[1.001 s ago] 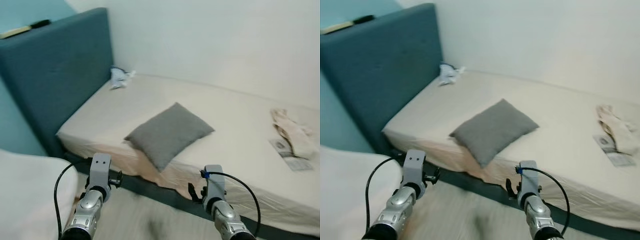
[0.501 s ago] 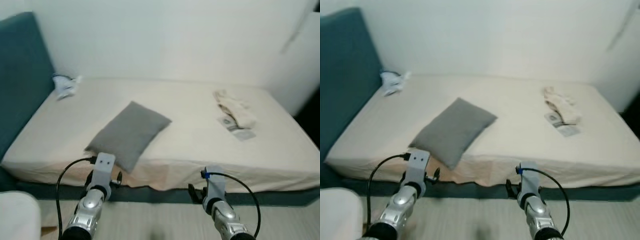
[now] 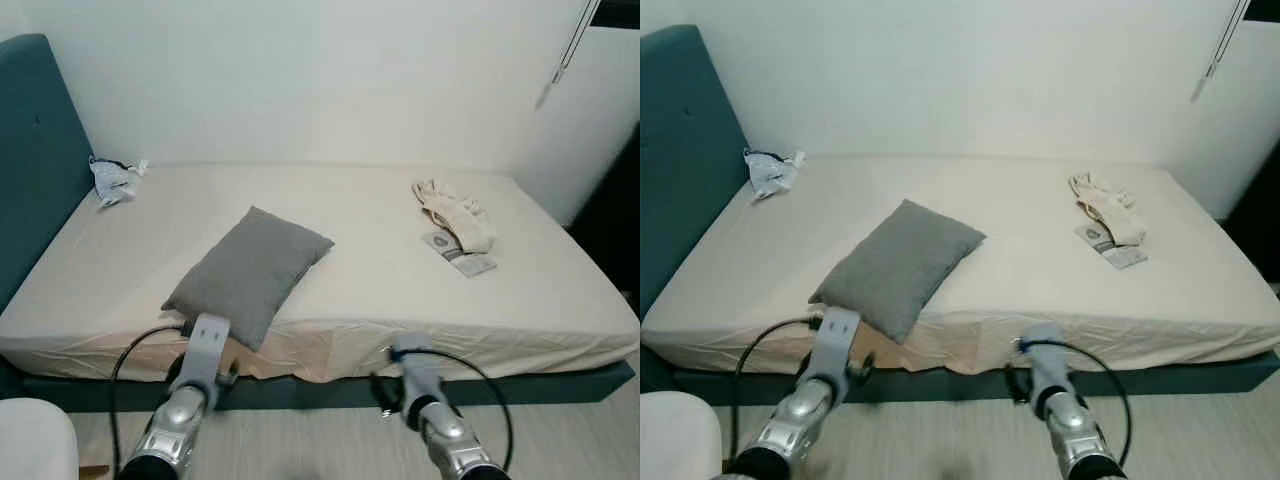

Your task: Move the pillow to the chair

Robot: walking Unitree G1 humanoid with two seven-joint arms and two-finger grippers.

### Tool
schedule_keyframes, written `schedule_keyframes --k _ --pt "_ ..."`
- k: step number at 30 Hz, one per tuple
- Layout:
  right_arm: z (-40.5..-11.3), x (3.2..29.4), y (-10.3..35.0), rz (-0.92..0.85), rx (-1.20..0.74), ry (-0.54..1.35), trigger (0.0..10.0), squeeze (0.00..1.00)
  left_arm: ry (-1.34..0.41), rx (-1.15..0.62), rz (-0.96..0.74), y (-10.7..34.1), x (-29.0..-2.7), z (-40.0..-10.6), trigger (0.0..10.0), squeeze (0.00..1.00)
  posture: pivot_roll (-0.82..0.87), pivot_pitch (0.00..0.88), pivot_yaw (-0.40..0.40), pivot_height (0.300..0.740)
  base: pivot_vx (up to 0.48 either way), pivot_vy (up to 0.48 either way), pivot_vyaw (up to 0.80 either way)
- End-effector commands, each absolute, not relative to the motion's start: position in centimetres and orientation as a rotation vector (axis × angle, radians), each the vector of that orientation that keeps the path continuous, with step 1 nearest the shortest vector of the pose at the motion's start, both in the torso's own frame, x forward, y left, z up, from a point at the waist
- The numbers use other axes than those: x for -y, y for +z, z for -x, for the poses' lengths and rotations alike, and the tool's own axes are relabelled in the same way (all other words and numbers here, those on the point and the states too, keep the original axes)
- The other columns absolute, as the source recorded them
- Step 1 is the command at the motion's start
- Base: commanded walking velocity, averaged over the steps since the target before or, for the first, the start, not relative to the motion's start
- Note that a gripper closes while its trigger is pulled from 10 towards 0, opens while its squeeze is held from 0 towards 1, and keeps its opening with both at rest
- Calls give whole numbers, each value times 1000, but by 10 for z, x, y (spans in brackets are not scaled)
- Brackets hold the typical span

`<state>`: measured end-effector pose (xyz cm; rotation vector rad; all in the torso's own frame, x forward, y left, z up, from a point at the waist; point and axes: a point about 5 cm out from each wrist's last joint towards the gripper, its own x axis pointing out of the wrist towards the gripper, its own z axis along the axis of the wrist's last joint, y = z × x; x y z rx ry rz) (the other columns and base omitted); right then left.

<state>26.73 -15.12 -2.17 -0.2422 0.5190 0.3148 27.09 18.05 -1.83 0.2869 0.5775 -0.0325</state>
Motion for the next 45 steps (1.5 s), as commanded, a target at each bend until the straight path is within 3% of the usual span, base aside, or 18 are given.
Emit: schedule_keyframes --k 1,7,11,20,45 --pt "-266 149 -22 262 -509 344 10000 0 -47 -605 -313 -22 -181 -268 10000 0 -38 48 -10 740 0 0 0" --pt "-274 141 -9 117 -397 323 10000 0 -103 -494 -159 -18 -174 -263 10000 0 -20 56 -27 740 0 0 0" --pt "-275 143 -5 102 -353 316 10000 0 10 -309 -26 2 -184 -269 10000 0 -18 57 -37 740 0 0 0" --pt "-277 147 -3 85 -337 289 10000 0 -30 -265 -41 9 -177 -273 10000 0 -21 52 -38 740 112 0 0" --pt "-281 153 3 72 -300 269 10000 0 -50 -219 -7 17 -171 -280 10000 0 -36 39 -38 740 310 0 0"
